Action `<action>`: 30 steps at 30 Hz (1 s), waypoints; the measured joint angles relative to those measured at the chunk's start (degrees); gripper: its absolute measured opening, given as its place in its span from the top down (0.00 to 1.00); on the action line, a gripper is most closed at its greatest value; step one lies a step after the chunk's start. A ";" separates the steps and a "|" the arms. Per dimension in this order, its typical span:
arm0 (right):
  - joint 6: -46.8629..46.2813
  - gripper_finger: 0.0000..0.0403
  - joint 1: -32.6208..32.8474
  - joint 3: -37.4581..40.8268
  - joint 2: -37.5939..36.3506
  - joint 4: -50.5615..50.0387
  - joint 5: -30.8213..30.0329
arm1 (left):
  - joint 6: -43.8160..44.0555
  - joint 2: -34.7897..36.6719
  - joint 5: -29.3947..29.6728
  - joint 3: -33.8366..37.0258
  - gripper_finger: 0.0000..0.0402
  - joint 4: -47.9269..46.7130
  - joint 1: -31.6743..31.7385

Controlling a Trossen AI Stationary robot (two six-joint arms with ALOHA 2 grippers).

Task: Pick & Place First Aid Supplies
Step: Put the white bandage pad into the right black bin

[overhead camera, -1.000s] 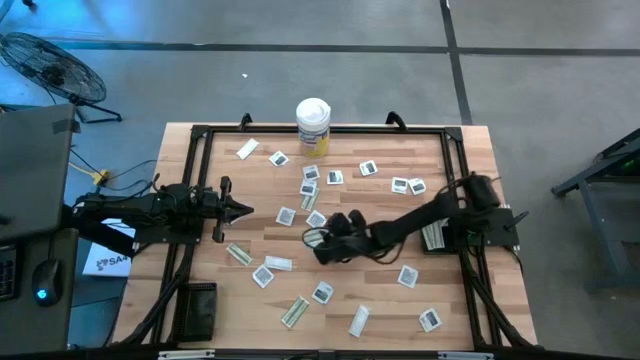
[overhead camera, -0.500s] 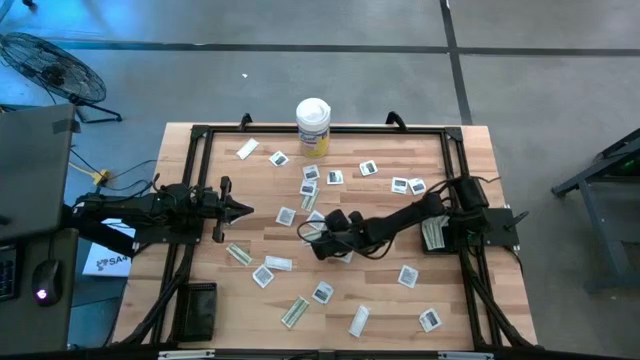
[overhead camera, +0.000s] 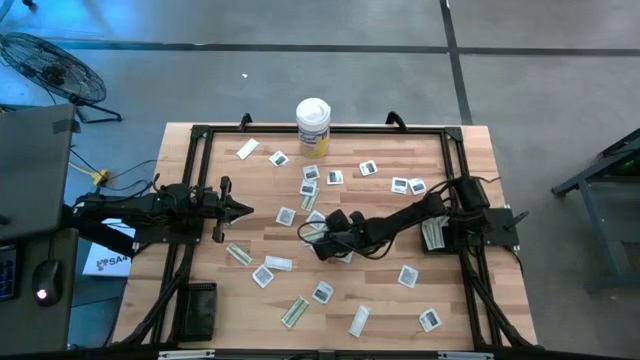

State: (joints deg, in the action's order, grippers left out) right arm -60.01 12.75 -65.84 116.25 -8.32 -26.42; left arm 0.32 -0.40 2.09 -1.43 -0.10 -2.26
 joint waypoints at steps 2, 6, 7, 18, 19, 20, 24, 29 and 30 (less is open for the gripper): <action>0.02 0.90 -0.02 0.00 0.00 -0.12 0.26 | 0.02 0.00 0.00 0.02 1.00 0.00 0.00; 0.02 0.97 -0.04 0.02 0.00 -0.32 0.49 | 0.00 0.00 0.00 0.00 1.00 0.00 0.00; 0.02 0.98 -0.04 0.02 0.00 -0.32 0.64 | 0.00 0.01 0.00 0.01 1.00 0.00 0.01; 4.86 1.00 0.17 0.17 -3.00 -2.63 1.05 | 0.02 0.00 0.00 0.00 1.00 0.00 0.01; 4.91 1.00 0.17 0.16 -3.85 -3.74 0.81 | 0.01 0.00 0.00 0.00 1.00 0.00 0.01; 5.05 1.00 0.18 0.12 -4.86 -5.20 0.28 | 0.00 0.00 0.00 0.00 1.00 0.00 0.02; 6.06 1.00 0.05 0.15 -7.96 -13.30 -0.76 | 0.00 0.00 -0.02 0.02 1.00 0.00 0.00; 0.89 0.99 0.07 0.15 -8.91 -20.19 -0.78 | 0.01 0.00 -0.03 0.01 1.00 0.00 0.01; -0.46 0.98 0.07 0.15 -8.63 -20.45 -0.66 | 0.00 0.01 -0.02 0.02 1.00 0.00 0.00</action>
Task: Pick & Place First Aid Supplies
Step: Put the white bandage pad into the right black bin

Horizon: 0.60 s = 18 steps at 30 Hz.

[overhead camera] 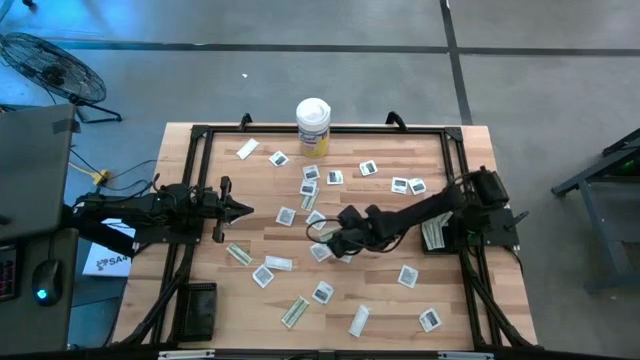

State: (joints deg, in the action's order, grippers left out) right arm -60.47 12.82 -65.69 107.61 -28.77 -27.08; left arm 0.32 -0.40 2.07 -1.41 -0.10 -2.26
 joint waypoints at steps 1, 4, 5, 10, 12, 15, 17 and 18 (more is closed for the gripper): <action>-1.26 0.97 0.00 -0.01 0.39 0.10 0.39 | 0.02 0.01 0.00 -0.01 1.00 0.00 0.01; -3.39 0.92 0.00 0.00 1.77 0.37 1.55 | 0.02 -0.01 0.00 -0.02 1.00 0.00 0.00; -3.88 0.90 0.00 0.00 2.02 0.40 1.64 | 0.01 -0.01 0.00 -0.02 1.00 0.00 0.02; -5.65 0.80 -0.02 0.00 2.17 0.65 2.22 | 0.02 -0.01 0.00 -0.02 1.00 0.00 0.00; -6.87 0.77 -0.02 0.00 2.02 0.70 2.73 | 0.00 0.01 0.00 0.00 1.00 0.00 0.00; -8.52 0.75 -0.02 0.00 1.99 0.58 3.48 | 0.01 -0.01 0.00 -0.01 1.00 0.00 0.02; -8.25 0.75 -0.02 0.00 1.99 0.50 1.96 | 0.02 -0.01 0.00 -0.01 1.00 0.00 0.01; -8.13 0.75 -0.02 0.00 1.99 0.46 0.95 | 0.00 -0.01 0.00 -0.02 1.00 0.00 0.01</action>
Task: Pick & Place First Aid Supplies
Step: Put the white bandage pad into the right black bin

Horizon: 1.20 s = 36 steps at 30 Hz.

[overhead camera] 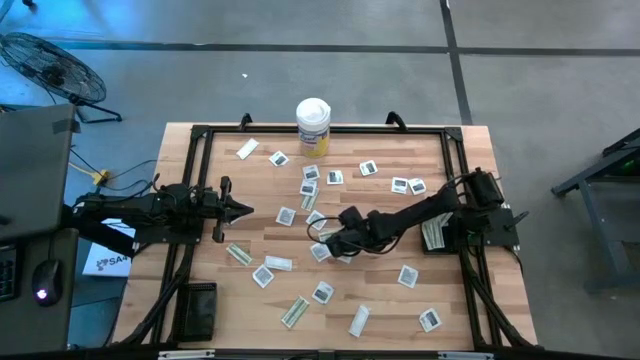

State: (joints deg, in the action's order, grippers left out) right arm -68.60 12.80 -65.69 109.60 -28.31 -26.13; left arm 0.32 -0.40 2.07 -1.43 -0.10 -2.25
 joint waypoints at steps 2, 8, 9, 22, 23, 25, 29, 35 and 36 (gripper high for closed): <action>0.05 0.76 -0.15 0.00 0.00 -0.03 -1.37 | 0.02 0.00 0.00 0.02 1.00 0.00 -0.01; 1.55 0.79 -0.87 -0.02 0.82 0.41 0.71 | 0.00 0.02 0.00 0.00 1.00 0.00 0.00; 1.55 0.79 -0.92 -0.02 1.38 0.47 1.08 | 0.01 0.02 0.01 0.02 1.00 0.00 -0.01; 14.55 0.80 -1.28 -0.07 2.58 4.01 2.04 | 0.00 0.02 0.00 0.00 1.00 0.00 0.01; 16.29 0.80 -1.23 -0.07 2.58 4.26 1.93 | 0.01 0.01 -0.01 0.00 1.00 0.00 0.00; 18.40 0.80 -1.18 -0.07 2.60 4.30 1.66 | 0.01 0.00 0.00 0.00 1.00 0.00 -0.01; 21.14 0.80 -1.50 -0.07 2.60 4.20 1.71 | 0.02 0.02 0.00 0.00 1.00 0.00 -0.01; 24.07 0.85 -1.68 -0.07 2.62 4.03 1.12 | 0.01 0.00 0.00 0.00 1.00 0.00 0.00; 24.09 0.87 -1.68 -0.07 2.62 3.94 1.14 | 0.02 0.00 0.00 0.00 1.00 0.00 0.00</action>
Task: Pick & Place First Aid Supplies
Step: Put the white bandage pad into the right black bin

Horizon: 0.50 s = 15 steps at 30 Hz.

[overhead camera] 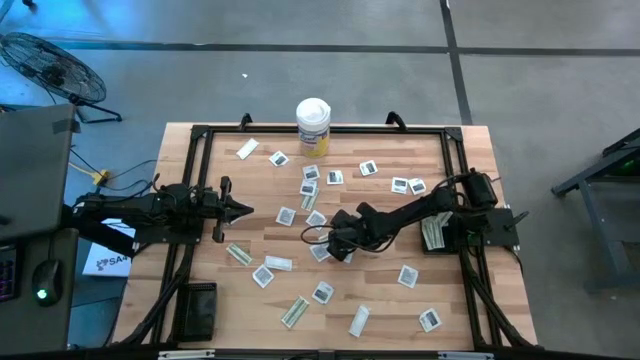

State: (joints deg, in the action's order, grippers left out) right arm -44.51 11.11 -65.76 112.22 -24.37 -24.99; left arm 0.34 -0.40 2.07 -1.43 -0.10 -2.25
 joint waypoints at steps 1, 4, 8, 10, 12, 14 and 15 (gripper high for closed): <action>0.03 0.90 0.00 0.00 0.00 -0.06 -0.02 | -0.02 0.01 0.00 0.02 1.00 0.00 -0.01; 1.40 0.98 0.00 0.02 0.00 -0.23 -0.07 | -0.02 0.00 0.00 0.02 1.00 0.00 0.01; 1.14 0.97 0.02 0.02 -0.09 -2.17 -1.50 | -0.01 0.01 0.00 0.01 1.00 0.00 0.01; -0.63 0.99 0.08 0.04 -0.89 -5.58 -1.33 | -0.01 0.01 0.00 0.02 1.00 0.00 0.01; -2.75 1.00 0.35 0.07 -2.40 -9.39 -1.01 | 0.00 0.02 0.00 0.02 1.00 0.00 -0.01; -4.44 0.99 0.87 0.07 -4.71 -13.41 -0.98 | 0.00 0.00 0.00 0.00 1.00 0.00 0.01; -5.02 0.99 1.21 0.07 -6.01 -15.81 -1.00 | 0.00 0.02 0.00 0.00 1.00 0.00 -0.01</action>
State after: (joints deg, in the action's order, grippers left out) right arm -49.53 12.33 -65.69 106.21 -40.18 -26.00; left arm 0.34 -0.39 2.07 -1.43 -0.10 -2.26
